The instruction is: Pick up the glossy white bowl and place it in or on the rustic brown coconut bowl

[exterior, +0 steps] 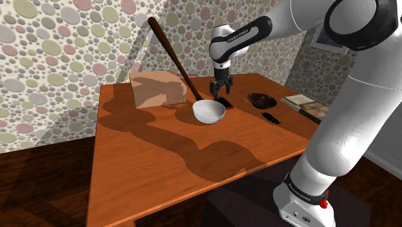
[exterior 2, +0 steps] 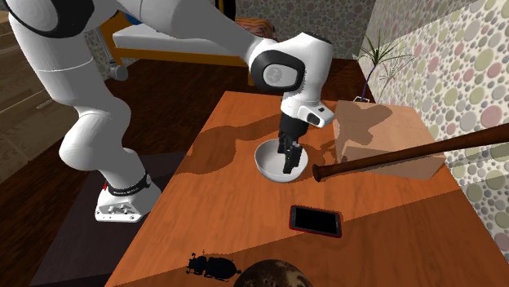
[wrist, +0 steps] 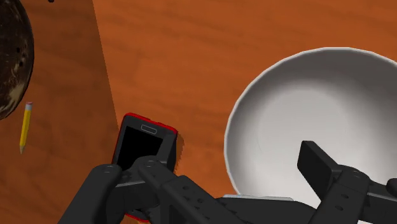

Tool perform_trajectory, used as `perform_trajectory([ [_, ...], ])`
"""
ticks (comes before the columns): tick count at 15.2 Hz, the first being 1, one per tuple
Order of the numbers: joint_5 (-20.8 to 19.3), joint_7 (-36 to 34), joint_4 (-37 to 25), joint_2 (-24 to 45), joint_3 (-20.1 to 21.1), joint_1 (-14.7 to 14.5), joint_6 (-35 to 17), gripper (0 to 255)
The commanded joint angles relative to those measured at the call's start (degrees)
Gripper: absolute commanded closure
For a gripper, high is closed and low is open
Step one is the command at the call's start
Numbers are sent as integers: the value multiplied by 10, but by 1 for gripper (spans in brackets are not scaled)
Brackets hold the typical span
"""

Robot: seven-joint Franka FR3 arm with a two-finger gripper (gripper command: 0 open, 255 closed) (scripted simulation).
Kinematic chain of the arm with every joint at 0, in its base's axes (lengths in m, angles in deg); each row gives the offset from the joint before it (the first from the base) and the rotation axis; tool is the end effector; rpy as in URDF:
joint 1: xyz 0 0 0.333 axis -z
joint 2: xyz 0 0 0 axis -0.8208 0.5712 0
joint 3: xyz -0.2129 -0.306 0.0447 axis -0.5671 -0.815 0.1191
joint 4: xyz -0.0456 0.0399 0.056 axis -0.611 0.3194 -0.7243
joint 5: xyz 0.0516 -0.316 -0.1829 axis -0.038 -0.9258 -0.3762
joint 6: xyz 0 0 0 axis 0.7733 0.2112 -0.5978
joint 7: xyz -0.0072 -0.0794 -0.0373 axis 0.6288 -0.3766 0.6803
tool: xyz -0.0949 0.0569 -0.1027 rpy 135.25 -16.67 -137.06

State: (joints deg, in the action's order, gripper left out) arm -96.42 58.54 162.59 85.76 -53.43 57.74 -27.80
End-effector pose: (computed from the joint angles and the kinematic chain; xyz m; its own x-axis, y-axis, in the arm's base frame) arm 0.5045 -0.0954 0.4218 0.9839 -0.0995 -0.1486 -0.0815 -0.9891 0.1229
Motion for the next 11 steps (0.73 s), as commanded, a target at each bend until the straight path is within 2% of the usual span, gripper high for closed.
perform_trajectory([
  [1, 0, -2, -1, 16, -1, 1, -13, 0],
  [7, -2, -2, 27, 30, -3, 4, -55, 0],
  [11, -2, -2, 27, 30, -3, 4, -55, 0],
])
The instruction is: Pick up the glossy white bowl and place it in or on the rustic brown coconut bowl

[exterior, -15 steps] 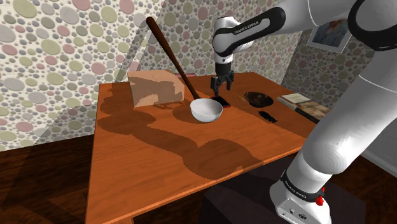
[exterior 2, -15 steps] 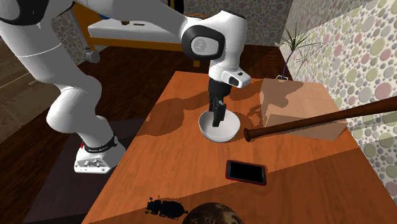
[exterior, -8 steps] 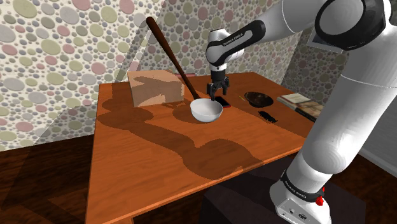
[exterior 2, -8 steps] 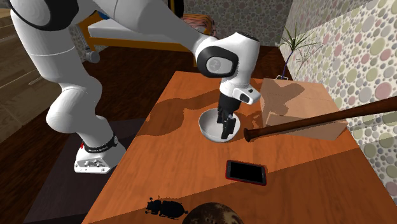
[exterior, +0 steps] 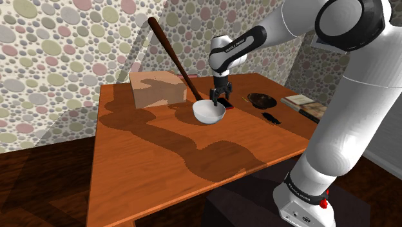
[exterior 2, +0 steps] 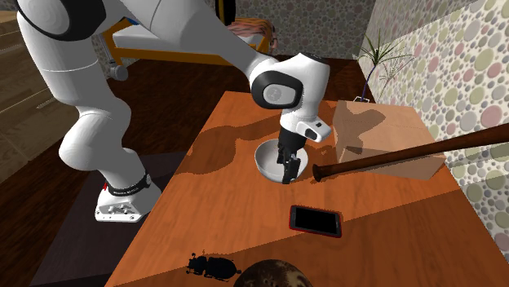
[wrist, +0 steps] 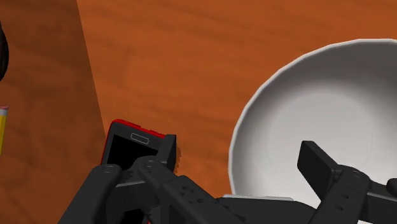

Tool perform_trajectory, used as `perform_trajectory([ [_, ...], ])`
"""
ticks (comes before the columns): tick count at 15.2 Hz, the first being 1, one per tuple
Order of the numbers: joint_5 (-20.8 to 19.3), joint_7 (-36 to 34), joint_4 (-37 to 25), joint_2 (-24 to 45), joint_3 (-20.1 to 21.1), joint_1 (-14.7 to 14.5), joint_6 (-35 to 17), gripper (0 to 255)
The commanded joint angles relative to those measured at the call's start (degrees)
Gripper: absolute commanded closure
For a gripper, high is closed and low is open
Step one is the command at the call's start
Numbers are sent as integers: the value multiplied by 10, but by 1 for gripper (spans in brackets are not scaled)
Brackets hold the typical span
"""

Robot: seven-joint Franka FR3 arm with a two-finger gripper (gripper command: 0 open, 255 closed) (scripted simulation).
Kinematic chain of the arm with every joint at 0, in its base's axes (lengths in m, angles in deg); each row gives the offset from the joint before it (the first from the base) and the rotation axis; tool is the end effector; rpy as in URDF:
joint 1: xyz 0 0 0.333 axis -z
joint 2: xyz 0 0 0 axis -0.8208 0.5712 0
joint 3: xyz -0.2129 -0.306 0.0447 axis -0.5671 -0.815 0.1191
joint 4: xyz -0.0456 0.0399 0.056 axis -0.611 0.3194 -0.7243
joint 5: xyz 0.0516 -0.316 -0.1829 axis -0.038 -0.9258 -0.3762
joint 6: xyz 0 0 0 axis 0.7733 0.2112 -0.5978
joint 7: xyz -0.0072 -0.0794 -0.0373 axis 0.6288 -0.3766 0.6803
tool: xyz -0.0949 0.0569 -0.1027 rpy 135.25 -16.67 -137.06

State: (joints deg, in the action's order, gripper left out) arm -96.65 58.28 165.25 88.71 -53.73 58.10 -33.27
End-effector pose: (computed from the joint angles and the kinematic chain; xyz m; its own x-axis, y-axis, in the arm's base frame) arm 0.5087 -0.1001 0.3827 0.9832 -0.1020 -0.1512 -0.0833 -0.9886 0.1252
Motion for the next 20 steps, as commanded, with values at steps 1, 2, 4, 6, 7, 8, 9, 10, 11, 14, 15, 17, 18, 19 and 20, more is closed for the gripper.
perform_trajectory([
  [1, 0, 0, 0, 0, 0, 0, -1, 0],
  [2, 0, 0, 0, 0, 0, 0, -1, 0],
  [4, 0, 0, 0, 0, 0, 0, -1, 255],
  [6, 0, 0, 0, 0, 0, 0, -1, 255],
  [7, 0, 0, 0, 0, 0, 0, -1, 255],
  [8, 0, 0, 0, 0, 0, 0, -1, 255],
  [9, 0, 0, 0, 0, 0, 0, -1, 255],
  [10, 0, 0, 0, 0, 0, 0, -1, 255],
  [11, 0, 0, 0, 0, 0, 0, -1, 255],
  [14, 0, 1, -3, -4, 0, 0, 7, 255],
  [15, 0, 1, -6, -8, 0, 0, 14, 255],
  [17, 0, 3, -13, -15, 0, -1, 28, 255],
  [18, 0, 3, -17, -19, 0, -1, 36, 255],
  [19, 0, 4, -21, -22, 0, -1, 43, 255],
  [20, 0, 5, -25, -26, 1, -1, 50, 255],
])
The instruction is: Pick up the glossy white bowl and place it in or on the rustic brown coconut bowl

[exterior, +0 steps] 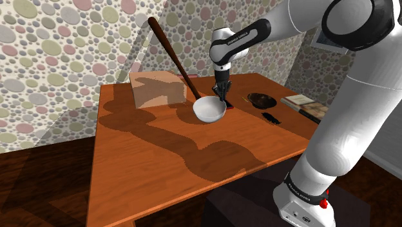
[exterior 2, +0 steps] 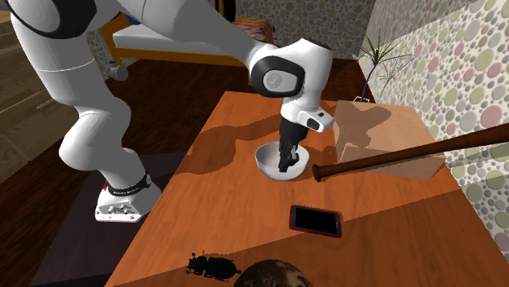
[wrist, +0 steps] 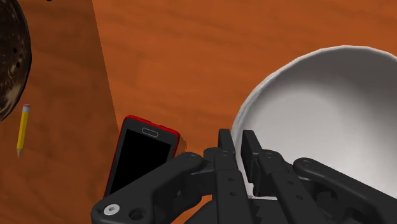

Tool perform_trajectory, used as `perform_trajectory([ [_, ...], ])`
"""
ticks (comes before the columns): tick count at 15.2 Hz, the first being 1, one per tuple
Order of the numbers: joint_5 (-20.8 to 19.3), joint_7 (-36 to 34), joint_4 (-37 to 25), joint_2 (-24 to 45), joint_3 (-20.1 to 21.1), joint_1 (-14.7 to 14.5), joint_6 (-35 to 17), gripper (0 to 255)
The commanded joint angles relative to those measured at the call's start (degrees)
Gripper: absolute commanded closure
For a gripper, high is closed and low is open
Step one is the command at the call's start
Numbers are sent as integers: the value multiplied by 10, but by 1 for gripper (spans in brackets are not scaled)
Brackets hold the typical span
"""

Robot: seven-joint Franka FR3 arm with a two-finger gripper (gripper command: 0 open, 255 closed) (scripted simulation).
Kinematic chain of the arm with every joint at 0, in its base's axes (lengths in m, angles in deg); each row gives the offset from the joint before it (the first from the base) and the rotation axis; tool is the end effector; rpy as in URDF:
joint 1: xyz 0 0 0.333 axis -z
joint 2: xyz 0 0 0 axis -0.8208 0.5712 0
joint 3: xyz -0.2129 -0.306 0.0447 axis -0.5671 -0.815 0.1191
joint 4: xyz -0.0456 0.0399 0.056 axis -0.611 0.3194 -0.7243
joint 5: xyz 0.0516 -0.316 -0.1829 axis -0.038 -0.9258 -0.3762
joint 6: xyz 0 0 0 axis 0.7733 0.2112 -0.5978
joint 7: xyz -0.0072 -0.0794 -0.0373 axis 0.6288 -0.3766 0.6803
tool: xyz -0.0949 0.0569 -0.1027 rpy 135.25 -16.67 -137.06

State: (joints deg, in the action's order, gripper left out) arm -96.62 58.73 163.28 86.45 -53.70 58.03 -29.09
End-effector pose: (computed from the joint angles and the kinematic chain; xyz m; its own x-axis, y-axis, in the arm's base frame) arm 0.5048 -0.1003 0.4122 0.9833 -0.1017 -0.1508 -0.0830 -0.9887 0.1251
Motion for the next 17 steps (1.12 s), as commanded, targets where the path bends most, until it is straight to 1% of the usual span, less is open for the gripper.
perform_trajectory([
  [1, 0, 1, -10, -6, 0, -1, 16, 255],
  [16, 2, 12, -86, -41, 2, -3, 127, 255],
  [17, -1, 25, -85, -44, -4, 4, 126, 255],
])
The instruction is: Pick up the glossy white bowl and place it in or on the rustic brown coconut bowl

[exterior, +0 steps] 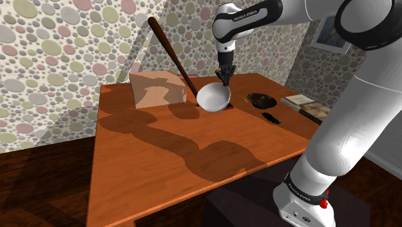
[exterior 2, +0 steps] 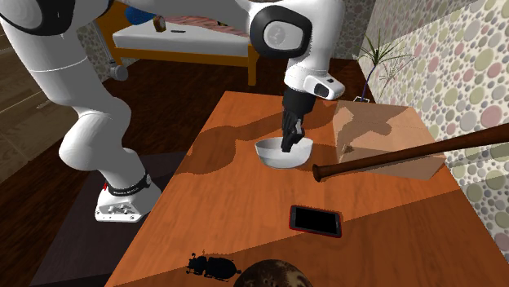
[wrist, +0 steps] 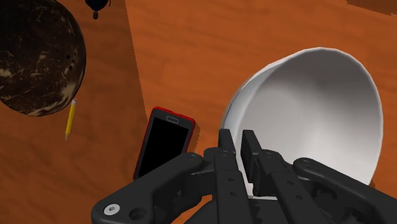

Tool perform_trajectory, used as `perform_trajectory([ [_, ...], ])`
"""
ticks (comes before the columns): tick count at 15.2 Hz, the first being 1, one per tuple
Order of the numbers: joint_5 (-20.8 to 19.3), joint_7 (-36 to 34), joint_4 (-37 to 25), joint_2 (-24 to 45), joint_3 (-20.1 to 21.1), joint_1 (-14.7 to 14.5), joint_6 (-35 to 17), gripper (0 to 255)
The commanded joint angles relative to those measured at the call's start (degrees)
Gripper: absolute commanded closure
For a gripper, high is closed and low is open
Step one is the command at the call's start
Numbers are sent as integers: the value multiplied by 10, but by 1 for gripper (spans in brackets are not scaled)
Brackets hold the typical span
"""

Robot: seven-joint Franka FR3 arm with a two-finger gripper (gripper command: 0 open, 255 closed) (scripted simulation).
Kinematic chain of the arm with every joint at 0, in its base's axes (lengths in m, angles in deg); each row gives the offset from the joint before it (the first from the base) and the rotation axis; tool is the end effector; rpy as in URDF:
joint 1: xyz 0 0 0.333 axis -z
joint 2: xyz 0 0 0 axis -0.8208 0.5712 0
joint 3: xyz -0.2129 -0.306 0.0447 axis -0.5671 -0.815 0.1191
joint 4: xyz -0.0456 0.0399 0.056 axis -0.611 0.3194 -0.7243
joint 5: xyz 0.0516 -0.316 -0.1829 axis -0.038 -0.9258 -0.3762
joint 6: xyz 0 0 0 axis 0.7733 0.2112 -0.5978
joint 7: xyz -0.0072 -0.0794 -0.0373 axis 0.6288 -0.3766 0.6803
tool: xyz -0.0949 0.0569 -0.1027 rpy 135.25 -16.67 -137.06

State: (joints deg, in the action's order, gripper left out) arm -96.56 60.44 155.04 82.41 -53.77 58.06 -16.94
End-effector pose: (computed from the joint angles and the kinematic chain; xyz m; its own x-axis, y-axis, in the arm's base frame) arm 0.4976 -0.1048 0.4950 0.9833 -0.1016 -0.1510 -0.0829 -0.9886 0.1254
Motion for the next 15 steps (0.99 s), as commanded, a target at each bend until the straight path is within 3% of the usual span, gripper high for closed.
perform_trajectory([
  [1, -4, 21, -1, -6, -11, 10, 5, 255],
  [15, -20, 210, -57, 17, -108, 104, 7, 255],
])
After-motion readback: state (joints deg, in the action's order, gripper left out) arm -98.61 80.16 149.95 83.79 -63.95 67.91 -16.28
